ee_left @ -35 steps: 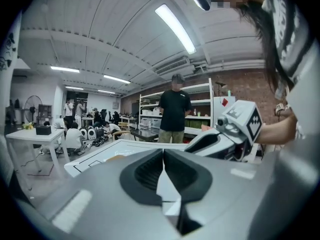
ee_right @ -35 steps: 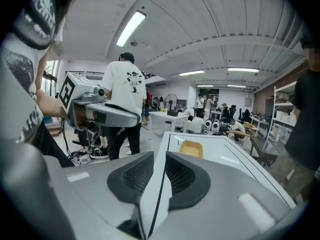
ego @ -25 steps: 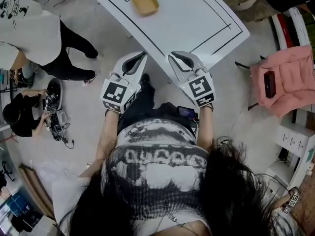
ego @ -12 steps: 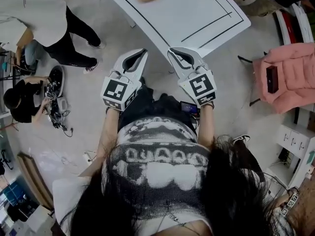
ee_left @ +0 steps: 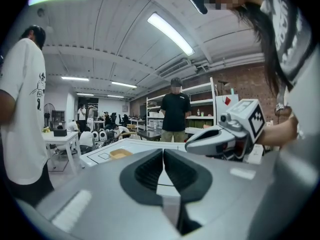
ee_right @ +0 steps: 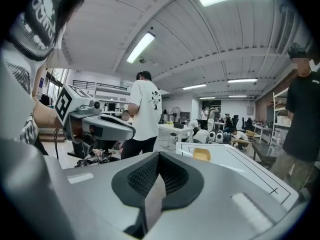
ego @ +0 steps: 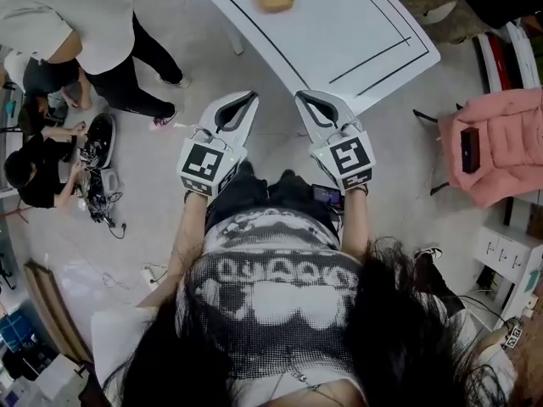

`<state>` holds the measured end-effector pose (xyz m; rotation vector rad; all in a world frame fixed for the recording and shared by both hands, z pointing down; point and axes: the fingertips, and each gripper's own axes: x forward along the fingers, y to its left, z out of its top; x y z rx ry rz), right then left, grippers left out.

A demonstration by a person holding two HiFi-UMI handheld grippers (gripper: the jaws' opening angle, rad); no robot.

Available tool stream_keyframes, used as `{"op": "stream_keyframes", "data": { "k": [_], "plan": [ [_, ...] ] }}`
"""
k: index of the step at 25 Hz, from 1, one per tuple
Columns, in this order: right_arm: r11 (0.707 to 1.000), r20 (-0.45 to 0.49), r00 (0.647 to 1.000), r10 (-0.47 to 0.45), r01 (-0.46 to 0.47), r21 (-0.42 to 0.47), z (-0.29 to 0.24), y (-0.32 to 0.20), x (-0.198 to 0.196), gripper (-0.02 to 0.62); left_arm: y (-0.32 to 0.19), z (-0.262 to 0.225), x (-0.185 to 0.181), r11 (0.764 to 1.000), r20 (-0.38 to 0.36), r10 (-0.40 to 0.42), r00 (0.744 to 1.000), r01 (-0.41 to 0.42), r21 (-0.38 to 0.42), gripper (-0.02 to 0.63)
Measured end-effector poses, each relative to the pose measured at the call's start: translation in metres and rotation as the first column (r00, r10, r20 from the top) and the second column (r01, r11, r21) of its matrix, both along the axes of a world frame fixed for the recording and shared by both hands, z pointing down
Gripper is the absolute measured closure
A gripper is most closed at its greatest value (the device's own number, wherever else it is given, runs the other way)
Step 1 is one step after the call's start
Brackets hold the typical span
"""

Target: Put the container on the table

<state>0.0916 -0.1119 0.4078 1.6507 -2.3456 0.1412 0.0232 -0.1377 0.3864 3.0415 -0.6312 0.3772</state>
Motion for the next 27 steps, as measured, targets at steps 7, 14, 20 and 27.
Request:
{"op": "stream_keyframes", "data": {
  "k": [7,14,20,27],
  "plan": [
    [1.0,-0.018,1.0,0.016,-0.016,0.0,-0.005,-0.017,-0.032,0.592,-0.011,-0.01,-0.034,1.0,-0.008,0.012,1.0,-0.012,0.018,0.606],
    [0.999,-0.033,0.999,0.039,-0.039,0.006,-0.007,-0.022,-0.062,0.592,-0.013,-0.012,-0.07,0.999,-0.004,0.028,1.0,-0.028,0.026,0.606],
    [0.999,-0.04,0.998,0.044,-0.044,0.013,-0.008,-0.024,-0.076,0.592,-0.014,-0.011,-0.079,0.998,-0.002,0.046,0.999,-0.046,0.038,0.606],
    [0.999,-0.045,0.998,0.033,-0.033,0.006,-0.01,-0.033,-0.091,0.592,-0.026,-0.013,-0.088,0.998,-0.004,0.047,0.999,-0.047,0.032,0.606]
  ]
}}
